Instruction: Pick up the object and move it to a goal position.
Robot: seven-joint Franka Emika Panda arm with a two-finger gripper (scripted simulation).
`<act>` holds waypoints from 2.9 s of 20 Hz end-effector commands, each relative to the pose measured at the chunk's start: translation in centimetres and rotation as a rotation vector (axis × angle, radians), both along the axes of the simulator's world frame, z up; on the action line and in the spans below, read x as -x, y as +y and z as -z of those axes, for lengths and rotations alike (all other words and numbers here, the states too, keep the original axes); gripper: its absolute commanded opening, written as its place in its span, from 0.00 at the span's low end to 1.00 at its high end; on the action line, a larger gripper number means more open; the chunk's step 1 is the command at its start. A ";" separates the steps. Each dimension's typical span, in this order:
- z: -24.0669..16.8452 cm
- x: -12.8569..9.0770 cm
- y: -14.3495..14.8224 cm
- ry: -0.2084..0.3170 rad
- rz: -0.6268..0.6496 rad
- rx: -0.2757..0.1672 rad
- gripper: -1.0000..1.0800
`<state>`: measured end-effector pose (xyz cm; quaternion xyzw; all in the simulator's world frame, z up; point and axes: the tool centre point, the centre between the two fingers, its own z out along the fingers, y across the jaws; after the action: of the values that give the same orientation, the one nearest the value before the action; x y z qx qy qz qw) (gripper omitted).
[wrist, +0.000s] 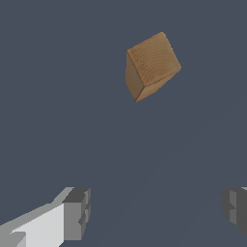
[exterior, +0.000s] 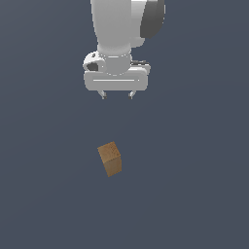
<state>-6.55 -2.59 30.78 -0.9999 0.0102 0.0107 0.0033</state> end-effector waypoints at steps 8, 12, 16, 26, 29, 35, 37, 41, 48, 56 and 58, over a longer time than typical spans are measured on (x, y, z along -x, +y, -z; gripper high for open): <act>0.8 -1.9 -0.3 -0.002 -0.052 0.003 0.96; 1.7 -3.7 -0.6 -0.005 -0.102 0.006 0.96; 3.1 -6.0 -1.1 -0.007 -0.170 0.008 0.96; 8.2 -12.1 -2.4 -0.016 -0.363 0.006 0.96; 9.4 -13.2 -2.8 -0.019 -0.404 0.005 0.96; 11.1 -14.6 -3.2 -0.022 -0.455 0.002 0.96; 11.3 -14.8 -3.2 -0.022 -0.463 0.002 0.96; 11.5 -14.9 -3.3 -0.021 -0.464 0.002 0.96; 13.2 -14.8 -3.3 -0.022 -0.466 0.002 0.96; 16.5 -14.8 -3.3 -0.023 -0.468 0.002 0.96; 16.6 -14.9 -3.3 -0.023 -0.468 0.002 0.96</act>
<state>8.25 -5.88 14.29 -0.9751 -0.2217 0.0008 0.0003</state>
